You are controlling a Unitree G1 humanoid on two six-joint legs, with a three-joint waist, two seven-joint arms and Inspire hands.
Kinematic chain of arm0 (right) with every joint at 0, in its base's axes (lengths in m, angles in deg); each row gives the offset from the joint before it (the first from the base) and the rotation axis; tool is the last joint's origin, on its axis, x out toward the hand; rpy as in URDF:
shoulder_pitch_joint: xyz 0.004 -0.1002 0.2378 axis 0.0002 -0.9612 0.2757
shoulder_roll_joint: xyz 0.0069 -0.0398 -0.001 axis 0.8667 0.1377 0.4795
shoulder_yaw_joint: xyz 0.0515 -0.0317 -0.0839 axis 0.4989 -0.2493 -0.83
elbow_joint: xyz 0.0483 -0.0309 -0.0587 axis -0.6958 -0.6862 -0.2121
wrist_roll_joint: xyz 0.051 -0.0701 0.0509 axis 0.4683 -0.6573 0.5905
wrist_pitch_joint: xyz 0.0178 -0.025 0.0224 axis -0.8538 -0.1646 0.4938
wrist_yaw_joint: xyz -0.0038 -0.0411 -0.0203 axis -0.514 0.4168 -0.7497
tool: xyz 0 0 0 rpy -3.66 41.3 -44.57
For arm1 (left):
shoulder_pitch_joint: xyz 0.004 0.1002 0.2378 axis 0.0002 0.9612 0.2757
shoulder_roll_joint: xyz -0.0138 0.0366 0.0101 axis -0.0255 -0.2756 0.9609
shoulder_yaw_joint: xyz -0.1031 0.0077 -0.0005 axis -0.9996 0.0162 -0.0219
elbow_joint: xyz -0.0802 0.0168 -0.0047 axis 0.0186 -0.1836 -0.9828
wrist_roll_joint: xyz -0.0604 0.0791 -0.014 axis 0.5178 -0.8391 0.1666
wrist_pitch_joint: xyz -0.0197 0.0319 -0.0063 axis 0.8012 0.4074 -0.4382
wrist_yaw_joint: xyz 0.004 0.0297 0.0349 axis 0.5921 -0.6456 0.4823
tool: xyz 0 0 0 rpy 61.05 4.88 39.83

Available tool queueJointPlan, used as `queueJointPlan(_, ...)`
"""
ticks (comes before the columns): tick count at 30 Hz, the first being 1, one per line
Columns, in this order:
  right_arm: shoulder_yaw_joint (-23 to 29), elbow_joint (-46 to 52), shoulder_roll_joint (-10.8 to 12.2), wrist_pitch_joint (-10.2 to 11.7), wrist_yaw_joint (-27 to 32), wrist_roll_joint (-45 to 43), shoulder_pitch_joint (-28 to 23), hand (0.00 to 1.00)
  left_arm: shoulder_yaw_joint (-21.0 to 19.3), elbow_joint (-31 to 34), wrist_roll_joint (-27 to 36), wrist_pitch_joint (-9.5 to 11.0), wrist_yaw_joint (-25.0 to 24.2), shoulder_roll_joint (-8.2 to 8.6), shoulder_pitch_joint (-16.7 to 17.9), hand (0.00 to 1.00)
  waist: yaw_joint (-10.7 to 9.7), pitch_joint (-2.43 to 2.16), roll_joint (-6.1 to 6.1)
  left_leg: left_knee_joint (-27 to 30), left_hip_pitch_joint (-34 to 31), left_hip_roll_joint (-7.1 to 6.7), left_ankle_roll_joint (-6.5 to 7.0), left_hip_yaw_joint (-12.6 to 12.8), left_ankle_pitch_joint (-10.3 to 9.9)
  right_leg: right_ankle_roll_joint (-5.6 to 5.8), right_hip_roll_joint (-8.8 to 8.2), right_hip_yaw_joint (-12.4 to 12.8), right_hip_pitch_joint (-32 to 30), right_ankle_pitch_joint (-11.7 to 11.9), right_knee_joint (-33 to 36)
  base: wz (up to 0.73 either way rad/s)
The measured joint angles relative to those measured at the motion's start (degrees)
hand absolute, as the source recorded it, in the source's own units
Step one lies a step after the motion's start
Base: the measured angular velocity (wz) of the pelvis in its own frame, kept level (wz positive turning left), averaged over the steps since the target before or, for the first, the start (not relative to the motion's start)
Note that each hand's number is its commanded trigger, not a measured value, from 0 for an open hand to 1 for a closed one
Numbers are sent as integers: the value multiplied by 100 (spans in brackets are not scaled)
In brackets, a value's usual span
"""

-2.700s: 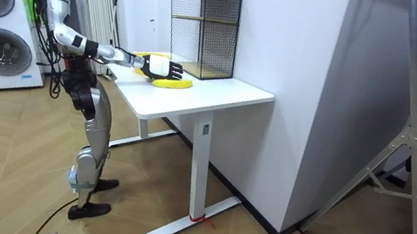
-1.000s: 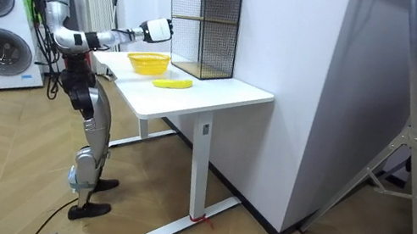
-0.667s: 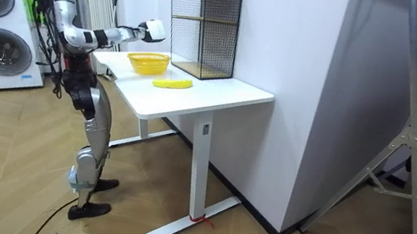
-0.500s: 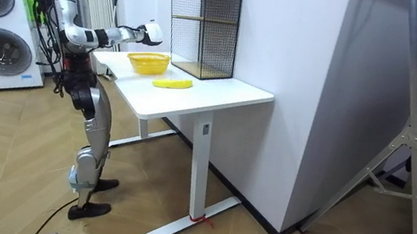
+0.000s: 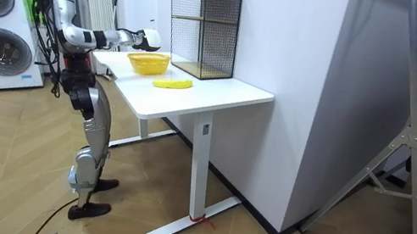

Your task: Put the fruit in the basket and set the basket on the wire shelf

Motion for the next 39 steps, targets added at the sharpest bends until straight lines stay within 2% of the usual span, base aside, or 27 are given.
queueJointPlan(29, -1, 0, 10, 0, 37, -142, -53, 0, 31, 0, 1, 4, 9, 0, 1, 0, 7, 2, -15, 7, -5, 2, 0, 0, 0, 0, 1, -4, -5, 0, 2, 0)
queueJointPlan(36, 11, 4, 20, 6, 200, 140, -37, 0, 140, 65, 5, 34, 120, -7, 0, 0, -22, 6, -6, 19, -3, 3, 1, -2, -1, -1, 5, 5, 28, 1, 3, 0)
queueJointPlan(39, 197, 26, 48, 9, 278, 345, -40, 0, 132, 49, 5, 81, 129, -30, 36, 0, -45, 16, 2, 13, 56, 0, 1, -2, -1, -1, 6, 48, 55, 2, 1, 0)
